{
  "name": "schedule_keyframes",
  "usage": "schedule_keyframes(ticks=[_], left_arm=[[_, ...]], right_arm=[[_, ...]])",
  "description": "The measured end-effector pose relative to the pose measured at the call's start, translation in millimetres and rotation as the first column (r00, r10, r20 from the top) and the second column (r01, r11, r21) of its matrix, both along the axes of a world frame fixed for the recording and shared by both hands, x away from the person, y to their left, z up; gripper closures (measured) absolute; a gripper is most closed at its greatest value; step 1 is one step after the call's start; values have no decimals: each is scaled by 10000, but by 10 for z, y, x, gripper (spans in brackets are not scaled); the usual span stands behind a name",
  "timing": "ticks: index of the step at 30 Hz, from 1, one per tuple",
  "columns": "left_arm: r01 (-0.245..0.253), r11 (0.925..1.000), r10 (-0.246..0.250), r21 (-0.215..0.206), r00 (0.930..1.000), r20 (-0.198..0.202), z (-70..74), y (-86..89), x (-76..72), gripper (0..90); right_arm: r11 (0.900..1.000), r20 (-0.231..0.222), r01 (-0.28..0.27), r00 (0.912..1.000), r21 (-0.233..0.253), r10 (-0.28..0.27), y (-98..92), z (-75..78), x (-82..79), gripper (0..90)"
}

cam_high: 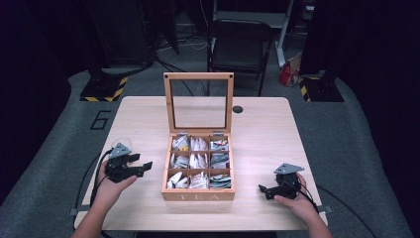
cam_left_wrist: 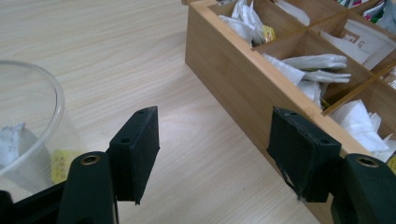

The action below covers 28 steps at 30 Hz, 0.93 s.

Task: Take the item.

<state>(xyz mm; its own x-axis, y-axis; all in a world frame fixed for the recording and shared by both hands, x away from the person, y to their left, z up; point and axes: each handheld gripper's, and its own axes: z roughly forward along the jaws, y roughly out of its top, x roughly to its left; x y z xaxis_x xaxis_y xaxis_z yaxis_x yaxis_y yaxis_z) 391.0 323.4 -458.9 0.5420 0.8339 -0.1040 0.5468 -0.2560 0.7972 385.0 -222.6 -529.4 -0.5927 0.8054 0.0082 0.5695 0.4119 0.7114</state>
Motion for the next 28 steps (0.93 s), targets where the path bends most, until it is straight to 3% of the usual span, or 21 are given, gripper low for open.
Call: schedule_keyframes(ticks=[10, 19, 22, 28], left_arm=[[-217, 9997, 214, -142, 9996, -176, -168, 54, -38, 337], [-13, 10000, 9, -94, 9990, -438, -302, 32, -37, 343], [-10, 10000, 9, -15, 9981, -615, -325, 42, -31, 343], [-19, 10000, 14, -89, 9985, -541, -328, 47, -33, 347]], right_arm=[[10000, -15, -21, 10000, 17, 21, 1, -1, 0, 0], [10000, -10, -23, 10000, 14, 23, 0, 0, 0, 0], [10000, -13, -26, 10000, 20, 26, 1, -1, 1, 0], [10000, -11, -18, 10000, 17, 18, 0, 0, 0, 0]])
